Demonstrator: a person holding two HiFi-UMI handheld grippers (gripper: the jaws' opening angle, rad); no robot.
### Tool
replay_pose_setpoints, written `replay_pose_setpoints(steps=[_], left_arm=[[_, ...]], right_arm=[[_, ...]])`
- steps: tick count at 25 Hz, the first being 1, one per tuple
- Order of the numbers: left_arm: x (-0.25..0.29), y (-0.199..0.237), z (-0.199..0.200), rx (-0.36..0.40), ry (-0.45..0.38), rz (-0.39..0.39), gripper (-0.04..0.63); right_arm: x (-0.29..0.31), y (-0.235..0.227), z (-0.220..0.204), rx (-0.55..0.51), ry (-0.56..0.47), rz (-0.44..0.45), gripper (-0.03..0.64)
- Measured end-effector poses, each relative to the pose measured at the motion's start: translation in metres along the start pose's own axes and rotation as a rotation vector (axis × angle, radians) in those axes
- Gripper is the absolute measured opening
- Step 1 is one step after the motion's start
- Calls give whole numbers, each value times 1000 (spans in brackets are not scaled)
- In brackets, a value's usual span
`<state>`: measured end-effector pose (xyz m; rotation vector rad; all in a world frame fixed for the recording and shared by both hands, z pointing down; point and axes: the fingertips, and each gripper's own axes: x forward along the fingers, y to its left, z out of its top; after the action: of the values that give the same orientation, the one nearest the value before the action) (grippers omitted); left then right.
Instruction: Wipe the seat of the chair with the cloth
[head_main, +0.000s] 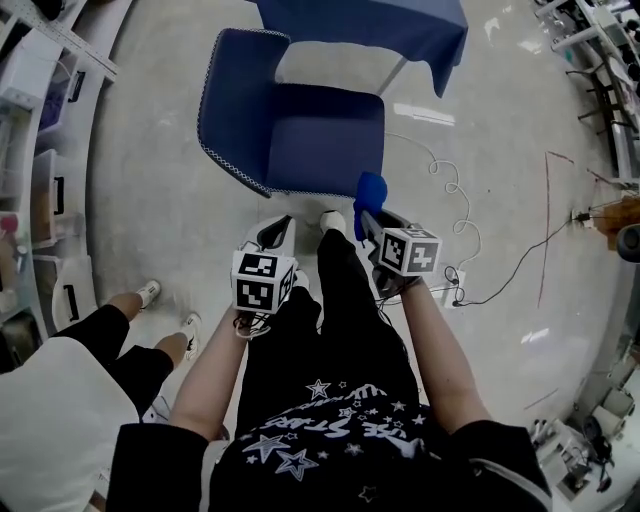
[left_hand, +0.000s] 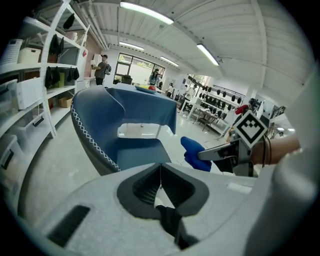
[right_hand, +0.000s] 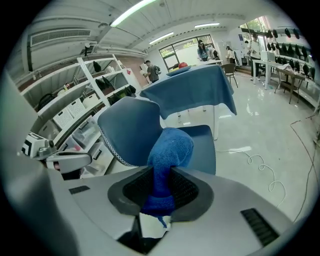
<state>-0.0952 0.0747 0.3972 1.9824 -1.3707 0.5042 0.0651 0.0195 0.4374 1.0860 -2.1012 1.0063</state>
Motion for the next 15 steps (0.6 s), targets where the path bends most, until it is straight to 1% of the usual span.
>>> replay_pose_setpoints(steps=[4, 6, 9, 13, 15], left_arm=[[35, 4, 18, 18, 1, 2, 20], [56, 7, 25, 8, -1, 8, 20], [89, 15, 32, -45, 6, 34, 20], [127, 39, 40, -131, 10, 95, 20], [145, 53, 44, -152, 20, 126, 20]], right_arm=[[48, -12, 32, -14, 9, 44, 100], [71, -19, 46, -26, 20, 63, 100], [102, -31, 65, -43, 43, 97, 100], [144, -49, 87, -87, 90, 134, 100], [165, -59, 97, -109, 111, 142, 100]])
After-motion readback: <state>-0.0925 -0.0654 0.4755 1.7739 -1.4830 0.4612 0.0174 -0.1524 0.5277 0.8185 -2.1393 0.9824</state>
